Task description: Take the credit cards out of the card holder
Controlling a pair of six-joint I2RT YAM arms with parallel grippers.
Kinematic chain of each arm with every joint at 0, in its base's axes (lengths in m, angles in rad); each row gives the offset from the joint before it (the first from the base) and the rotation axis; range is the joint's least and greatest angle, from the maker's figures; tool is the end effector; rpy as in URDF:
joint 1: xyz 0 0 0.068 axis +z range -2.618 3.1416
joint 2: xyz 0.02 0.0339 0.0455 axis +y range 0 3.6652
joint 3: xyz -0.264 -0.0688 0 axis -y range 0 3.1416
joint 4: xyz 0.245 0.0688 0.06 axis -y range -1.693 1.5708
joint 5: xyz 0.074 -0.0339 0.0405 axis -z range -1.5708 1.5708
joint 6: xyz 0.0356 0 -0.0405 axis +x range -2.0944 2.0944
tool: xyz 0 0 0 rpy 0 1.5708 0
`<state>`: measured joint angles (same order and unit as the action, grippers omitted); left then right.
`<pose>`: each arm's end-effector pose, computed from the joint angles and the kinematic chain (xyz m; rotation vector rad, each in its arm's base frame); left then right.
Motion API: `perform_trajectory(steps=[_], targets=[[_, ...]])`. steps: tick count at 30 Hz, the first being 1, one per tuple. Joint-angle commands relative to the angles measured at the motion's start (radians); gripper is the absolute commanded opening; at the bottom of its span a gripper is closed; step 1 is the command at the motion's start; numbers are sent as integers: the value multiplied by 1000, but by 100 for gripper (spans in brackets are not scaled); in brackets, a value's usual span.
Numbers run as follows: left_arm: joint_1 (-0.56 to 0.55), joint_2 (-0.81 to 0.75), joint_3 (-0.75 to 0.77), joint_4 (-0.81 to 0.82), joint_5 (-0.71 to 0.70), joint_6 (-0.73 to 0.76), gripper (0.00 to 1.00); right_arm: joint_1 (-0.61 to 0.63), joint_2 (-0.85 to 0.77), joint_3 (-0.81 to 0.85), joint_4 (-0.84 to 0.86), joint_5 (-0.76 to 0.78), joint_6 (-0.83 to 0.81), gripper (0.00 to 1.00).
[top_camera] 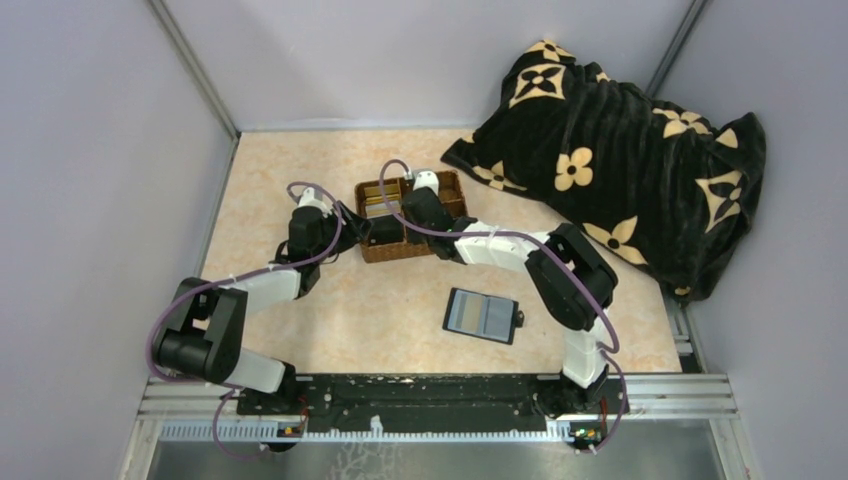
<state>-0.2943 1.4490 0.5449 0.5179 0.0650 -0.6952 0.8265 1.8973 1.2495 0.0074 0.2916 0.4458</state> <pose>0.2750 -0.0858 0.1789 -0.3597 1.9929 -0.7048 0.2940 0.3042 0.1990 -0.2573 2.1930 0.3966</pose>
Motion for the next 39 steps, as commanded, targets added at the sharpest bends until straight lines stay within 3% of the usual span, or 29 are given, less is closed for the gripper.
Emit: perform_trajectory(steps=[1, 15, 21, 27, 34, 39], targets=[[3, 13, -2, 31, 20, 6, 62, 10, -80, 1, 74, -3, -2, 19], [3, 27, 1, 33, 35, 9, 61, 7, -90, -9, 102, -3, 13, 22], [3, 25, 2, 33, 37, 12, 61, -65, -129, -74, 119, -31, 74, 22], [4, 35, 5, 39, 43, 14, 61, -103, -165, -128, 115, -10, 68, 17], [4, 50, 19, 39, 53, 18, 60, -104, -81, -89, 84, -44, 62, 0], [4, 20, 36, 1, 30, 29, 60, -100, -51, -67, 78, -90, 56, 0]])
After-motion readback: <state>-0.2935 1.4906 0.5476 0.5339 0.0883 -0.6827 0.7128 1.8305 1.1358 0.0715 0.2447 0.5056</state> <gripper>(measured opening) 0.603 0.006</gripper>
